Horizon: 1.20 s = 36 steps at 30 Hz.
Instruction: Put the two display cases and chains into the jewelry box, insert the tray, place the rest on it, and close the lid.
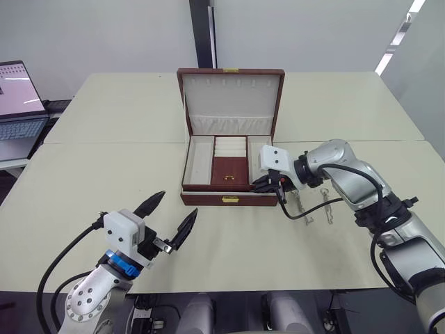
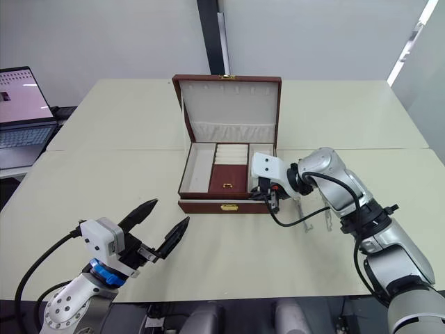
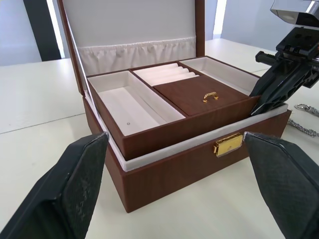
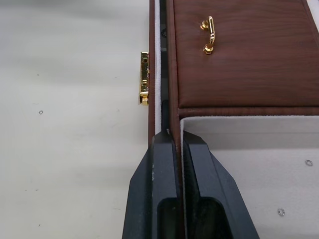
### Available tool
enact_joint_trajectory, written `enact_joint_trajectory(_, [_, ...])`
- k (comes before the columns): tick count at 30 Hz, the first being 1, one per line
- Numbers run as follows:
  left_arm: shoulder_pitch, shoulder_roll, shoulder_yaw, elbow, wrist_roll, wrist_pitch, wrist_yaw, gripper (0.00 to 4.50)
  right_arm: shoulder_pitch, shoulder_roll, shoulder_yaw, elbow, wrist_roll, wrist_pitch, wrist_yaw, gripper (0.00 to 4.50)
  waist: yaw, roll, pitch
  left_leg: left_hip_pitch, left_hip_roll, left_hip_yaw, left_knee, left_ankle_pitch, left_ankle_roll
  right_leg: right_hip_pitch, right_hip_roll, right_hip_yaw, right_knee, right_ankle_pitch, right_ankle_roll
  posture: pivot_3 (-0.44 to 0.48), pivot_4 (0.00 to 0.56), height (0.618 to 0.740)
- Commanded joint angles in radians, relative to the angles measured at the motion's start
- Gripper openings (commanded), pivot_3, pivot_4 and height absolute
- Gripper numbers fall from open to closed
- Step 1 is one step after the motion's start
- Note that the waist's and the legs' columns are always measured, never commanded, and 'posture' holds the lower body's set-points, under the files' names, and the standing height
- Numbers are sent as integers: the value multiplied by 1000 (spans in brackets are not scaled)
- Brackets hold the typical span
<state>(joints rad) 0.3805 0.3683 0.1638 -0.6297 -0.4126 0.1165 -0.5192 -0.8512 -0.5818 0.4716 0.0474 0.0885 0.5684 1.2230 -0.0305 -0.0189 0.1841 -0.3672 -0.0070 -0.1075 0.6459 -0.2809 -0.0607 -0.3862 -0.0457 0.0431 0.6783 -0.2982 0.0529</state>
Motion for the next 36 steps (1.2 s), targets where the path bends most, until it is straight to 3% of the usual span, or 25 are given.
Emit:
enact_joint_trajectory(1, [-6, 6, 20, -12, -6, -28, -7, 4500, -29, 4, -16, -15, -10, -6, -1, 27, 0, 0, 0, 0, 0, 0, 0, 0, 0, 0, 0, 0, 0, 0, 0, 0, 150, 740])
enact_joint_trajectory(2, [-6, 7, 22, -7, -7, -31, -10, 4500, -27, 4, -18, -18, -8, -4, 1, 27, 0, 0, 0, 0, 0, 0, 0, 0, 0, 0, 0, 0, 0, 0, 0, 0, 150, 740])
enact_joint_trajectory(10, [-9, 12, 27, 25, -11, -45, -28, 4500, -36, 8, -78, -32, 56, 41, 28, 2020, 0, 0, 0, 0, 0, 0, 0, 0, 0, 0, 0, 0, 0, 0, 0, 0, 150, 740])
enact_joint_trajectory(15, [-16, 12, 22, 36, -12, -48, -34, 4500, -34, 9, -108, -42, 92, 52, 31, 3361, 0, 0, 0, 0, 0, 0, 0, 0, 0, 0, 0, 0, 0, 0, 0, 0, 150, 740])
enact_joint_trajectory(18, [-20, 11, 22, 41, -12, -48, -38, 4500, -32, 6, -126, -41, 108, 53, 27, 4420, 0, 0, 0, 0, 0, 0, 0, 0, 0, 0, 0, 0, 0, 0, 0, 0, 150, 740])
enact_joint_trajectory(25, [-41, 20, 18, 57, -19, -28, -51, 4500, -7, 3, -183, -45, 148, 44, 9, 4489, 0, 0, 0, 0, 0, 0, 0, 0, 0, 0, 0, 0, 0, 0, 0, 0, 150, 740])
enact_joint_trajectory(31, [-60, 34, 15, 71, -29, -21, -61, 4500, -3, 110, -259, -3, 170, -14, -117, 4489, -3, 0, 0, 0, 0, 0, 0, 0, 0, 0, 0, 0, 0, 0, 0, 0, 150, 740])
enact_joint_trajectory(34, [-69, 36, 10, 75, -28, -19, -64, 4500, -9, 171, -252, 32, 155, -40, -171, 3874, -3, 0, 0, 0, 1, 0, 0, 0, 0, 0, 1, 0, 0, 0, 0, 0, 150, 740])
enact_joint_trajectory(36, [-76, 38, 9, 76, -29, -15, -63, 4500, -2, 202, -237, 60, 137, -74, -195, 3170, -2, 0, 0, 0, 0, 0, 0, 0, 0, -1, 1, 0, 1, 0, 0, 0, 150, 740])
